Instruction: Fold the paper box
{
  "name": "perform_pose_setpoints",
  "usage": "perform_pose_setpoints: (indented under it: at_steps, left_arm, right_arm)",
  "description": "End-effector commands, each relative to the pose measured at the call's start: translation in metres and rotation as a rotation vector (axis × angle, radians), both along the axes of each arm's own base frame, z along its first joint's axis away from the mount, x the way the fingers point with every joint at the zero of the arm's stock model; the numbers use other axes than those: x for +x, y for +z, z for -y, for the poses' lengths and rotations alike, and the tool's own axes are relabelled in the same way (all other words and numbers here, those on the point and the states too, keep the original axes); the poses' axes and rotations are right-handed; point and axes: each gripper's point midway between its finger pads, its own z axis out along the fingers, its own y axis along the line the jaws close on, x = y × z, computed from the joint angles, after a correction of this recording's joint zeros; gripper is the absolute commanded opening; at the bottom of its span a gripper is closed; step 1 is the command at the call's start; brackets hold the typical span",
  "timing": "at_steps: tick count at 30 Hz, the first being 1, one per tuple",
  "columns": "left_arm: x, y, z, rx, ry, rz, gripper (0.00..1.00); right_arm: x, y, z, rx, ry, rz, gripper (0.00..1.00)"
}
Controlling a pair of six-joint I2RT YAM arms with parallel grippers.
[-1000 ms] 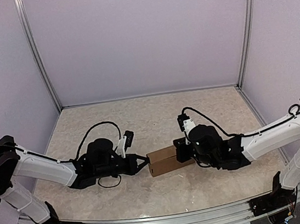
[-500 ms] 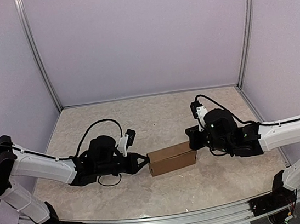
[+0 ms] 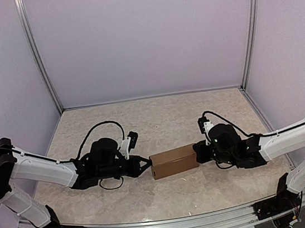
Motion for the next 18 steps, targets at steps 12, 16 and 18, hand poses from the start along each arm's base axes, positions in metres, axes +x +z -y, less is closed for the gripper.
perform_pose_setpoints:
  at_steps: [12, 16, 18]
  left_arm:
    - [0.01, 0.025, -0.014, 0.116, 0.045, 0.073, 0.3]
    - [0.021, 0.058, -0.02, 0.12, 0.093, 0.134, 0.39]
    - [0.029, 0.073, -0.022, 0.124, 0.121, 0.161, 0.4]
  right_arm:
    - [-0.002, 0.041, -0.001, -0.089, 0.098, 0.061, 0.0]
    - [-0.016, 0.054, -0.004, -0.028, 0.169, 0.078, 0.0]
    - [-0.026, 0.054, -0.007, -0.001, 0.216, 0.075, 0.0]
